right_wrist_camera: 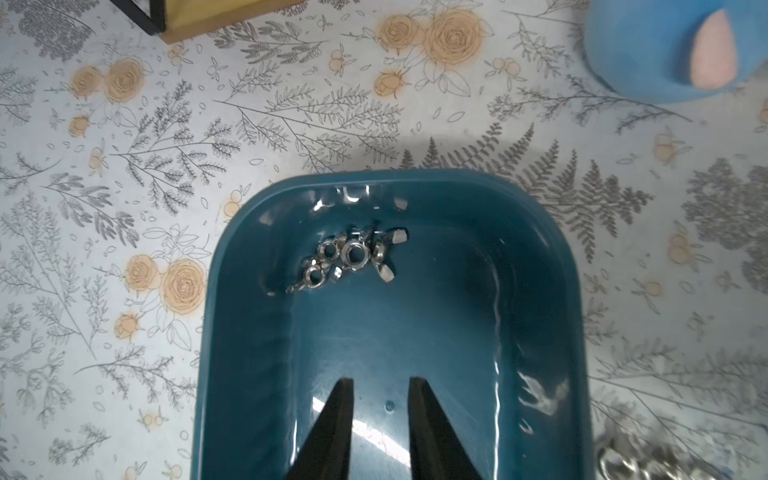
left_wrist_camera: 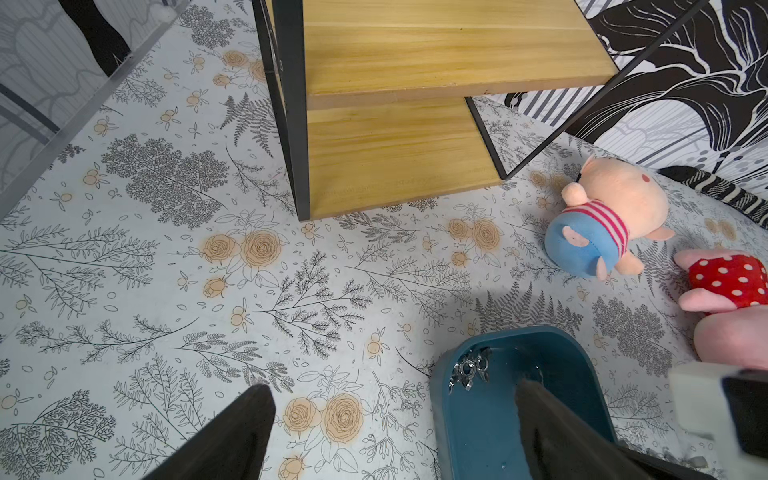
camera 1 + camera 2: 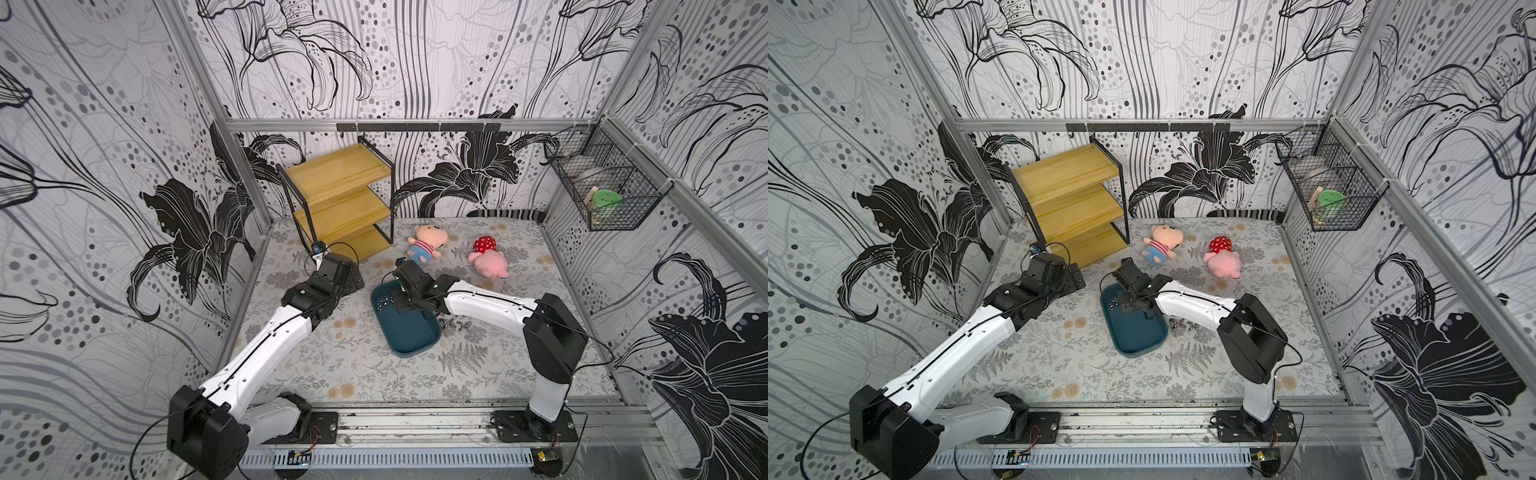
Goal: Take out the wing nut from the storage box
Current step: Place the wing nut at the center of the board, then pick up the wing nut from the storage box.
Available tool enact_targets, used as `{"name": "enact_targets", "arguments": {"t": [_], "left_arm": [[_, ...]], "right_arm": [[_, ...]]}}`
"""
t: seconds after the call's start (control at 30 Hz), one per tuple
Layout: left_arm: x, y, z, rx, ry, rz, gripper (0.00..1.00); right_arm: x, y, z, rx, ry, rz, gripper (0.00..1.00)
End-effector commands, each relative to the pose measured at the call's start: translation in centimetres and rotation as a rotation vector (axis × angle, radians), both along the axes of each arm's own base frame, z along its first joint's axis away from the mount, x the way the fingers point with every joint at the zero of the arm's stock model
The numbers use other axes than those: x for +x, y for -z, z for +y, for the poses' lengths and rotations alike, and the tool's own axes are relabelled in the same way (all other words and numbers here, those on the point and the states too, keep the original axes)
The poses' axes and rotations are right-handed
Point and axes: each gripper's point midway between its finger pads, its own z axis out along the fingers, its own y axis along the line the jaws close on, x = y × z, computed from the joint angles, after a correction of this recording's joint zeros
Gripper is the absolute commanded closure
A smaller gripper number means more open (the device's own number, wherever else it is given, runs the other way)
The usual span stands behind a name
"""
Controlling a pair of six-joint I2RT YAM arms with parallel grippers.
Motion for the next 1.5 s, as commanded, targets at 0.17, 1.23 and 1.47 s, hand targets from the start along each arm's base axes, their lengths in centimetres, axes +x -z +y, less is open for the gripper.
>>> {"name": "enact_targets", "arguments": {"t": [0.17,1.23,1.47], "left_arm": [[-0.2,-0.8,0.2,-0.004,-0.011,-0.029,0.05],[-0.7,-0.4,0.8,0.008,-0.027,-0.024,0.05],[-0.8,-0.5,0.9,0.009,-0.029,-0.025,0.05]], "right_arm": [[1.9,1.3,2.4,0.013,0.000,-0.005,0.74],[4.0,6.4,2.2,-0.054,0.048,0.051,0.76],[4.0,7.3,2.1,-0.065,0.058,0.070,0.76]]}}
